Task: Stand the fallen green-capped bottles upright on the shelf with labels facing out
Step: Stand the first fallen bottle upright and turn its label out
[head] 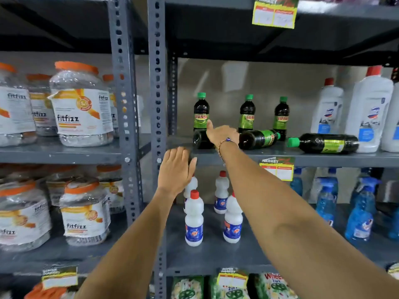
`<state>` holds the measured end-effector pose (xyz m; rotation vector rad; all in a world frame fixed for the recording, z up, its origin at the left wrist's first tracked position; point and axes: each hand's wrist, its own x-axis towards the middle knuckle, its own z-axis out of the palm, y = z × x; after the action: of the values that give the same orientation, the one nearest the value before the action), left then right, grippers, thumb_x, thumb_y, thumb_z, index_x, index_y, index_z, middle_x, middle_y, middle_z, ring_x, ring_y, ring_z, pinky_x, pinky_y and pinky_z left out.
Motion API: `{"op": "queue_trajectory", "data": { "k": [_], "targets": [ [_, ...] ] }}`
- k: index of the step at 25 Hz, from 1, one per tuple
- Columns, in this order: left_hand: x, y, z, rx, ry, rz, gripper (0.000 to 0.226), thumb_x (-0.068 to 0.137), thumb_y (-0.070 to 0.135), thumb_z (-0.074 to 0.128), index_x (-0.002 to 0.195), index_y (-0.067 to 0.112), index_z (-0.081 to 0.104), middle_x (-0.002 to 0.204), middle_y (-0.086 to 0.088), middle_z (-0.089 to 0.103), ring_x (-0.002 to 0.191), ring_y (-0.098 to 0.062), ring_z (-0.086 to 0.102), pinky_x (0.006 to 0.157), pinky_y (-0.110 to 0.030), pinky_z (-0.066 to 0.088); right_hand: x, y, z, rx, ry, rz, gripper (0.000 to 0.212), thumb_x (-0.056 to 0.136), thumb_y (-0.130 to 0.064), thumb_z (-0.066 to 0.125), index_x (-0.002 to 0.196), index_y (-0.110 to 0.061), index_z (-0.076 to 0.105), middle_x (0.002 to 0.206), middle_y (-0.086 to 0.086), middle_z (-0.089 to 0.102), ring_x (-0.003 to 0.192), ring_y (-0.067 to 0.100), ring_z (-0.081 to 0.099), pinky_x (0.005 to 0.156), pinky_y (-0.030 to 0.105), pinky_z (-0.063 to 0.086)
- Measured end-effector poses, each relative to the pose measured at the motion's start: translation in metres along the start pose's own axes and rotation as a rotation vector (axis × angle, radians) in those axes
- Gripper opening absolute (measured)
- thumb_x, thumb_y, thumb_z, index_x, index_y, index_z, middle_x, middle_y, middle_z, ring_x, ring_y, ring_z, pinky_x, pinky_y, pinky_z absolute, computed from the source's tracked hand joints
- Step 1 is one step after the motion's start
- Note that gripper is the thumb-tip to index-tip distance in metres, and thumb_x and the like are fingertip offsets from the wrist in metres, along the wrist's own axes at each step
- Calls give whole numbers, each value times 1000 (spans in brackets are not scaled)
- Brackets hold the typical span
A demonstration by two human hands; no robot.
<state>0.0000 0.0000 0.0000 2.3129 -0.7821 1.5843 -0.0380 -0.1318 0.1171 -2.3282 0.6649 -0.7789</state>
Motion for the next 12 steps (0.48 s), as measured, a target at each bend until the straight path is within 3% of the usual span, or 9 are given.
{"op": "queue_trajectory", "data": {
  "k": [3,7,10,12],
  "targets": [
    [1,-8,4,8,51,31,36,96,35,36,96,7,59,90,-10,63,82,-28,59,80,-38,46,2,-12,2,-33,-98,88,78,92,-67,29,126,-4,59,127,14,63,118,28,60,79,29,43],
    [-2,-10,8,-21,74,36,37,96,36,37,101,8,60,97,-7,65,87,-25,60,85,-34,43,19,-12,7,77,-214,190,84,76,-75,47,127,-8,58,123,11,63,105,28,65,88,31,52],
    [-2,-12,9,-28,74,34,37,97,36,37,103,8,60,98,-8,65,89,-25,59,87,-34,42,29,-11,10,251,-240,165,56,83,-58,53,111,-10,58,120,10,62,92,28,64,90,35,54],
    [-2,-11,9,-26,80,46,38,97,36,36,103,8,60,98,-8,65,90,-25,59,88,-34,40,26,-10,11,432,-252,219,38,84,-45,60,97,-10,57,122,12,62,86,26,64,81,38,60]
  ]
}}
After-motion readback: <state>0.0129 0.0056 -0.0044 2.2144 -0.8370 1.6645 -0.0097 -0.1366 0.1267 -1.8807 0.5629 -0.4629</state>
